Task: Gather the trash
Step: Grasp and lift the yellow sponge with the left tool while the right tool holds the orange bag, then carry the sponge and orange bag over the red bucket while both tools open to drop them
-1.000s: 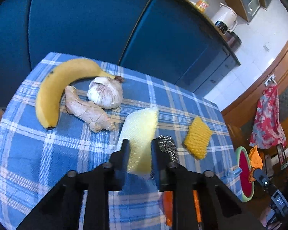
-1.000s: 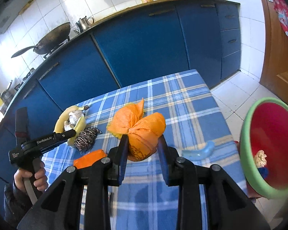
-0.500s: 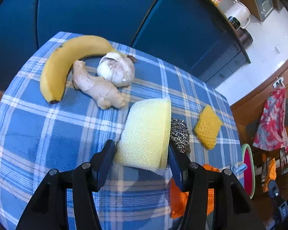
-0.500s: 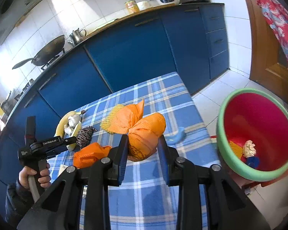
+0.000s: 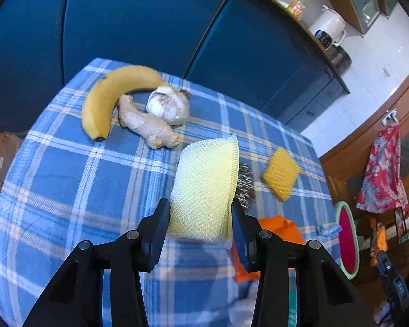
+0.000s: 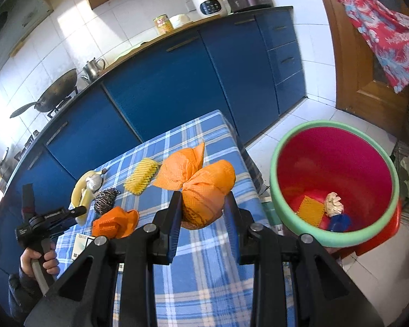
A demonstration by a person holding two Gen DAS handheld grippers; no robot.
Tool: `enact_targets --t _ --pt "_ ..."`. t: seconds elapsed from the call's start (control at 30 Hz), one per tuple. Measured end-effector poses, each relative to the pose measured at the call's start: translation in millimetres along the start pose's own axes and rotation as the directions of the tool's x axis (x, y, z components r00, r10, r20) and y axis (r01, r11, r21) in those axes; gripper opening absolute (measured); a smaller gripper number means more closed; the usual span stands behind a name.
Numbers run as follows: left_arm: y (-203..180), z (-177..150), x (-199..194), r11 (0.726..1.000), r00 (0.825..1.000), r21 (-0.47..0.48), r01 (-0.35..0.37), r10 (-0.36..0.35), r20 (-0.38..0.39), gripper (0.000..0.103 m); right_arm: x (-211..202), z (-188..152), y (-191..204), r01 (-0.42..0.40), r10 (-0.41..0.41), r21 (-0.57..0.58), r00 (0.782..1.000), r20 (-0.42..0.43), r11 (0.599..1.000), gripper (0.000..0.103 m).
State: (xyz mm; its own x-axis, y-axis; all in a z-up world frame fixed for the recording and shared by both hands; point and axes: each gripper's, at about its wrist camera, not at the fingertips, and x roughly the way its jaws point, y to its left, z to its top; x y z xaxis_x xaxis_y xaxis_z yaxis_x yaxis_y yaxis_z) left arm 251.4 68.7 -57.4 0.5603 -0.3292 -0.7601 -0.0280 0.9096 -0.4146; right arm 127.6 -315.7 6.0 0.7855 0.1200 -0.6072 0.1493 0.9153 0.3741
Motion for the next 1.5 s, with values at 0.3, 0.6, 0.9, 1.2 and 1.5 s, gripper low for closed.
enact_targets --t 0.3,0.6,0.9,1.2,1.5 --pt "-49 -13 -45 0.994 0.997 0.101 0.040 -0.047 0.060 0.044 -20 -6 -26 0.020 -0.022 0.050 1.000 0.022 0.999 0.033" --pt "-127 -34 -58 0.965 0.991 0.238 0.105 -0.121 0.054 0.045 -40 -7 -74 0.071 -0.077 0.116 0.996 0.049 0.991 0.033" --pt "-206 -65 -34 0.920 0.986 0.356 0.161 -0.164 -0.022 0.045 -37 -8 -130 0.115 -0.123 0.182 0.992 0.029 0.977 0.034" --pt "-285 -97 16 0.860 0.973 0.457 0.229 -0.185 -0.140 0.045 -27 -7 -173 0.140 -0.145 0.224 0.989 0.006 0.965 0.038" --pt "-342 -126 65 0.794 0.955 0.540 0.280 -0.175 -0.237 0.046 -27 3 -196 0.187 -0.190 0.177 0.982 0.002 0.966 0.049"
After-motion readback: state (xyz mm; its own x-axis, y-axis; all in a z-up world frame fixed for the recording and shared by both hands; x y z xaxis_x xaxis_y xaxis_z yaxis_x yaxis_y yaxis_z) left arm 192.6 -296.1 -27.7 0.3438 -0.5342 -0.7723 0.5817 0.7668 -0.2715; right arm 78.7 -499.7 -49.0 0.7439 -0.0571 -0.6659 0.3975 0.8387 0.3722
